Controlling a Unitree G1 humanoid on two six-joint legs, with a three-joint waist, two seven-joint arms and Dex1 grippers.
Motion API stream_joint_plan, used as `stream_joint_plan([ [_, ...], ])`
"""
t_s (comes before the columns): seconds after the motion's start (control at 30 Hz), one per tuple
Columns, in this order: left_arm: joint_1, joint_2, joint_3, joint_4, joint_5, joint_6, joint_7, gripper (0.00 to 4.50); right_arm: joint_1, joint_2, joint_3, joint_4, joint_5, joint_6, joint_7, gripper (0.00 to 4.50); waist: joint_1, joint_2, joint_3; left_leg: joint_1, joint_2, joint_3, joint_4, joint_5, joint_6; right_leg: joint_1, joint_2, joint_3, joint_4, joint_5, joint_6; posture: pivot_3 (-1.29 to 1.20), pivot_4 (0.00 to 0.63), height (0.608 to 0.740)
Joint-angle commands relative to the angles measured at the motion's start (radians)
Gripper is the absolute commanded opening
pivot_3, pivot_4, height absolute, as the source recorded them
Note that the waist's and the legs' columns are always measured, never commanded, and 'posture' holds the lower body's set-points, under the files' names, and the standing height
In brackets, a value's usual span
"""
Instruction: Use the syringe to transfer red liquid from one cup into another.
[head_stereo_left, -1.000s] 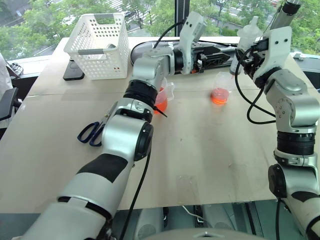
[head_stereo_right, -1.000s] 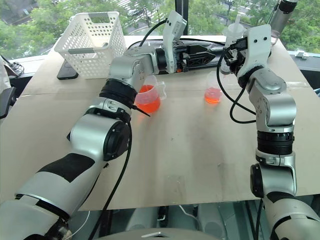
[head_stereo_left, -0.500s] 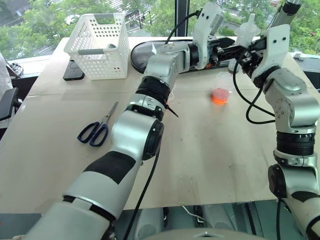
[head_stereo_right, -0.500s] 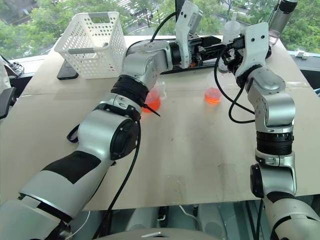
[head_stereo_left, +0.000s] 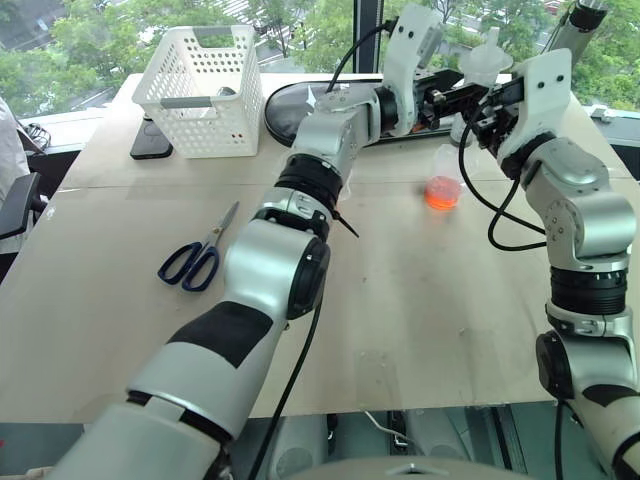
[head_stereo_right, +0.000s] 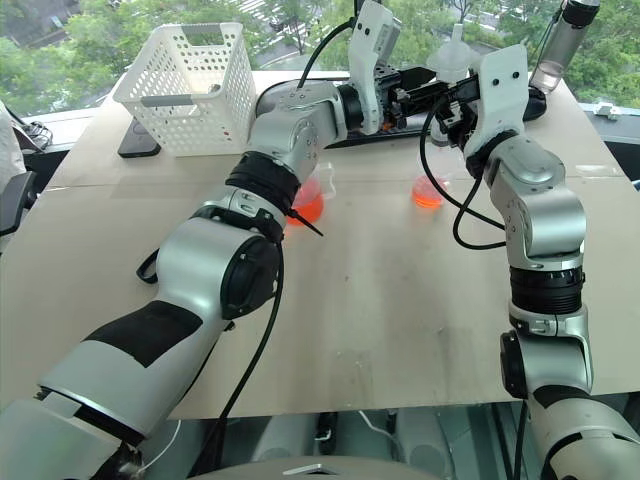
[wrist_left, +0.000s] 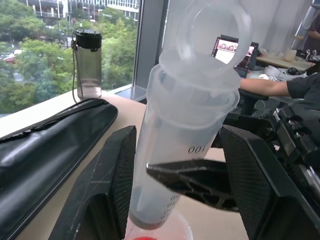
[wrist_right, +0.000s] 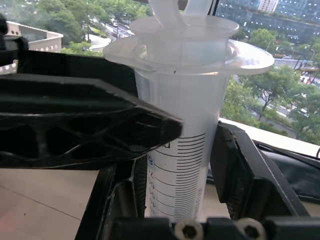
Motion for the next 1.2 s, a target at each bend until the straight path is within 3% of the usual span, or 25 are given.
stream_joint_plan([
  [0.03,-0.051,-0.012,0.006,-0.004,-0.008,-0.027,-0.006,2.66,-0.003,-0.016,0.000,-0.068,-0.005,-0.012,0.012,1.39,0.000,0.000,0.000,0.000,0.000,0.000,0.000,0.000,0.000,0.000,0.000,0.000,0.000,0.000,0.000,0.00,0.150,0.724],
  [0.23,-0.053,-0.025,0.000,0.034,0.008,-0.057,0.009,2.66,0.003,-0.018,0.005,-0.085,-0.013,-0.012,0.023,1.39,0.000,0.000,0.000,0.000,0.000,0.000,0.000,0.000,0.000,0.000,0.000,0.000,0.000,0.000,0.000,0.00,0.150,0.724],
  [0.37,-0.047,-0.034,-0.008,0.058,0.024,-0.083,0.017,1.72,0.006,-0.017,0.005,-0.095,-0.017,-0.010,0.024,1.39,0.000,0.000,0.000,0.000,0.000,0.000,0.000,0.000,0.000,0.000,0.000,0.000,0.000,0.000,0.000,0.00,0.150,0.724],
  [0.53,-0.043,-0.036,0.001,0.074,0.030,-0.096,0.019,1.69,0.015,-0.023,-0.003,-0.105,-0.001,0.010,0.044,1.39,0.000,0.000,0.000,0.000,0.000,0.000,0.000,0.000,0.000,0.000,0.000,0.000,0.000,0.000,0.000,0.00,0.150,0.724],
  [0.6,-0.043,-0.035,0.004,0.078,0.031,-0.099,0.019,1.69,0.016,-0.025,-0.016,-0.107,0.005,0.017,0.047,2.53,0.000,0.000,0.000,0.000,0.000,0.000,0.000,0.000,0.000,0.000,0.000,0.000,0.000,0.000,0.000,0.00,0.150,0.724],
  [0.67,-0.044,-0.034,0.006,0.082,0.032,-0.101,0.020,1.64,0.015,-0.030,-0.025,-0.107,0.004,0.018,0.045,3.06,0.000,0.000,0.000,0.000,0.000,0.000,0.000,0.000,0.000,0.000,0.000,0.000,0.000,0.000,0.000,0.00,0.150,0.724],
  [0.7,-0.048,-0.032,0.008,0.085,0.033,-0.101,0.021,1.55,0.012,-0.034,-0.034,-0.104,-0.005,0.014,0.032,3.80,0.000,0.000,0.000,0.000,0.000,0.000,0.000,0.000,0.000,0.000,0.000,0.000,0.000,0.000,0.000,0.00,0.150,0.724],
  [0.77,-0.058,-0.028,0.007,0.092,0.037,-0.099,0.023,1.55,0.012,-0.046,-0.042,-0.107,-0.008,0.018,0.029,4.41,0.000,0.000,0.000,0.000,0.000,0.000,0.000,0.000,0.000,0.000,0.000,0.000,0.000,0.000,0.000,0.00,0.150,0.724],
  [1.2,-0.080,-0.031,0.013,0.133,0.058,-0.087,0.040,1.55,0.143,-0.180,-0.103,-0.295,0.072,0.064,0.124,4.50,0.003,0.000,0.000,0.000,0.000,-0.001,0.000,0.000,0.000,0.000,0.000,-0.001,-0.001,0.000,0.000,0.00,0.150,0.724],
])
